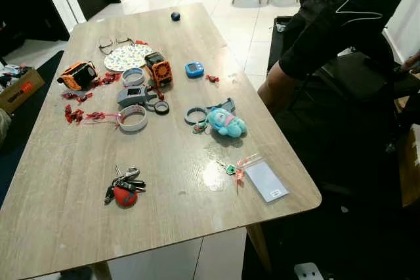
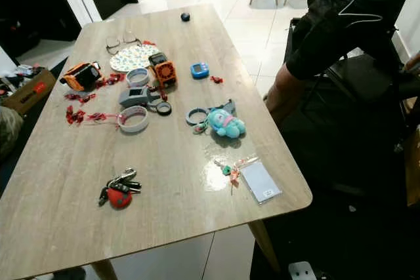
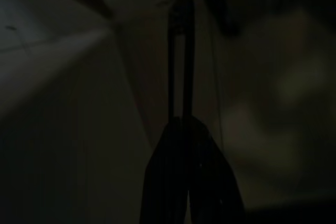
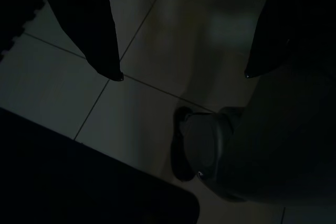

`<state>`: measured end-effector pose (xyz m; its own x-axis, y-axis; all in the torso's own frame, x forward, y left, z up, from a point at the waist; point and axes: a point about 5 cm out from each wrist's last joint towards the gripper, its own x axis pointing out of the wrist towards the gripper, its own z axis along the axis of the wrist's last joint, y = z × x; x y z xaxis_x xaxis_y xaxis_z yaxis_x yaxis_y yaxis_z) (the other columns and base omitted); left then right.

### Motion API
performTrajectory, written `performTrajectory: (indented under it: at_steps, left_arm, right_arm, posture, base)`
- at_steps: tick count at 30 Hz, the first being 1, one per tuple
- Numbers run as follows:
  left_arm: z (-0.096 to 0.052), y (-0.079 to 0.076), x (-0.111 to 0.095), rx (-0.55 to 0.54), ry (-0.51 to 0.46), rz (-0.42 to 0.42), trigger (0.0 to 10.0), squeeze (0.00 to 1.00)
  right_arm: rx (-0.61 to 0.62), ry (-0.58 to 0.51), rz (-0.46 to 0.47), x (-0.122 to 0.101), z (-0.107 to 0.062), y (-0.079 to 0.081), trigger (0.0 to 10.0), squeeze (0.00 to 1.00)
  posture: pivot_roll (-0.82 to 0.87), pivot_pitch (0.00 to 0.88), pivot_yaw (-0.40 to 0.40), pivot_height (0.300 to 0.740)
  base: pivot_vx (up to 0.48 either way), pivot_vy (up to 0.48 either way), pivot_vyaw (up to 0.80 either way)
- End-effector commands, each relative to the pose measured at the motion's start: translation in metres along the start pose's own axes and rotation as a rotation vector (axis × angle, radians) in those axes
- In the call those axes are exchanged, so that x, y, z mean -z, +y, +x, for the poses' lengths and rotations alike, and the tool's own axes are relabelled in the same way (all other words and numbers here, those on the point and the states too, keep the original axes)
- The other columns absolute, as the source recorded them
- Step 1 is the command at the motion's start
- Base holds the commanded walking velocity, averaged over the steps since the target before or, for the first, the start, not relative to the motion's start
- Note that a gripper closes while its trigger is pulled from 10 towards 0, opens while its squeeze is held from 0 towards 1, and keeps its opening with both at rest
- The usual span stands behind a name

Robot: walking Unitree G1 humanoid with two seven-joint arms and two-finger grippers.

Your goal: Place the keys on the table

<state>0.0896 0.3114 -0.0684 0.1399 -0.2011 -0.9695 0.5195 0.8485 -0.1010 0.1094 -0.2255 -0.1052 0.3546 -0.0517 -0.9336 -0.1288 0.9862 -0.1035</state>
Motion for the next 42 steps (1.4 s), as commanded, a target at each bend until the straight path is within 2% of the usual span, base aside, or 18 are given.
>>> performTrajectory:
  at_steps: [1,5,11,12,16,17,19,22,23,24,27,29,32,35,37,38,40,42]
  left_arm:
    - [-0.011,0.014,0.01,-0.091,0.053,0.013,10.0,0.0]
    - [-0.012,0.016,0.011,-0.108,0.062,0.012,10.0,0.0]
    - [-0.018,0.01,0.015,0.07,0.044,0.074,10.0,0.0]
    - [-0.018,0.01,0.015,0.07,0.044,0.074,10.0,0.0]
    - [-0.038,0.011,0.029,0.271,0.085,0.208,10.0,0.0]
    - [-0.038,0.011,0.029,0.271,0.085,0.208,10.0,0.0]
    - [-0.051,0.013,0.033,0.373,0.093,0.223,10.0,0.0]
    - [-0.06,0.016,0.033,0.439,0.08,0.222,10.0,0.0]
    - [-0.08,0.02,0.03,0.586,0.059,0.263,10.0,0.0]
    - [-0.085,0.021,0.029,0.622,0.056,0.278,10.0,0.0]
    - [-0.1,0.024,0.022,0.669,0.059,0.376,10.0,0.0]
    - [-0.1,0.024,0.022,0.669,0.059,0.376,10.0,0.0]
    - [-0.116,0.015,-0.001,0.7,-0.038,0.493,10.0,0.0]
    - [-0.122,0.009,-0.009,0.724,-0.075,0.523,10.0,0.0]
    - [-0.135,-0.004,-0.03,0.777,-0.176,0.583,10.0,0.0]
    - [-0.135,-0.004,-0.03,0.777,-0.176,0.583,10.0,0.0]
    - [-0.151,-0.017,-0.053,0.838,-0.304,0.617,10.0,0.0]
    - [-0.157,-0.022,-0.06,0.86,-0.342,0.627,10.0,0.0]
  right_arm:
    - [-0.023,0.009,-0.005,0.002,0.001,0.009,10.0,0.0]
    - [-0.023,0.008,-0.009,0.001,0.001,0.01,10.0,0.0]
    - [-0.024,0.02,-0.051,0.005,-0.001,0.001,10.0,0.0]
    - [-0.024,0.02,-0.051,0.005,-0.001,0.001,10.0,0.0]
    - [-0.006,0.028,-0.079,0.007,-0.003,-0.011,10.0,0.0]
    - [-0.006,0.028,-0.079,0.007,-0.003,-0.011,10.0,0.0]
    - [0.0,0.025,-0.083,0.005,-0.003,-0.013,10.0,0.0]
    - [0.002,0.021,-0.084,0.004,-0.003,-0.013,10.0,0.0]
    - [0.002,0.013,-0.087,0.0,-0.002,-0.013,10.0,0.0]
    - [0.001,0.012,-0.089,-0.001,-0.002,-0.013,10.0,0.0]
    - [-0.005,0.011,-0.099,-0.002,-0.002,-0.012,10.0,0.0]
    - [-0.005,0.011,-0.099,-0.002,-0.002,-0.012,10.0,0.0]
    - [-0.011,0.008,-0.105,-0.004,-0.001,-0.011,10.0,0.0]
    - [-0.013,0.007,-0.105,-0.004,-0.001,-0.01,10.0,0.0]
    - [-0.016,0.006,-0.106,-0.005,-0.001,-0.009,10.0,0.0]
    - [-0.016,0.006,-0.106,-0.005,-0.001,-0.009,10.0,0.0]
    - [-0.016,0.007,-0.106,-0.004,-0.001,-0.009,10.0,0.0]
    - [-0.016,0.007,-0.107,-0.004,-0.001,-0.009,10.0,0.0]
  posture:
    - [-0.05,0.059,0.107,0.74]
    - [-0.05,0.062,0.103,0.74]
    - [-0.05,0.074,0.068,0.74]
    - [-0.05,0.074,0.068,0.74]
    - [-0.03,0.081,0.044,0.74]
    - [-0.03,0.081,0.044,0.74]
    - [-0.03,0.084,0.037,0.74]
    - [-0.03,0.084,0.035,0.74]
    - [-0.02,0.084,0.031,0.74]
    - [-0.02,0.084,0.031,0.74]
    - [-0.01,0.083,0.03,0.74]
    - [-0.01,0.083,0.03,0.74]
    - [-0.01,0.083,0.031,0.74]
    - [-0.01,0.083,0.031,0.74]
    - [-0.01,0.083,0.031,0.74]
    - [-0.01,0.083,0.031,0.74]
    - [-0.01,0.083,0.031,0.74]
    - [-0.01,0.083,0.031,0.74]
  base:
    - [0.0,0.0,0.0]
    - [0.0,0.0,0.0]
    - [0.0,0.0,0.0]
    - [0.0,0.0,0.0]
    - [0.0,0.0,0.0]
    - [0.0,0.0,0.0]
    - [0.0,0.0,0.0]
    - [0.0,0.0,0.0]
    - [0.0,0.0,0.0]
    - [0.0,0.0,0.0]
    - [0.0,0.0,0.0]
    - [0.0,0.0,0.0]
    - [0.0,0.0,0.0]
    - [0.0,0.0,0.0]
    - [0.0,0.0,0.0]
    - [0.0,0.0,0.0]
    - [0.0,0.0,0.0]
    - [0.0,0.0,0.0]
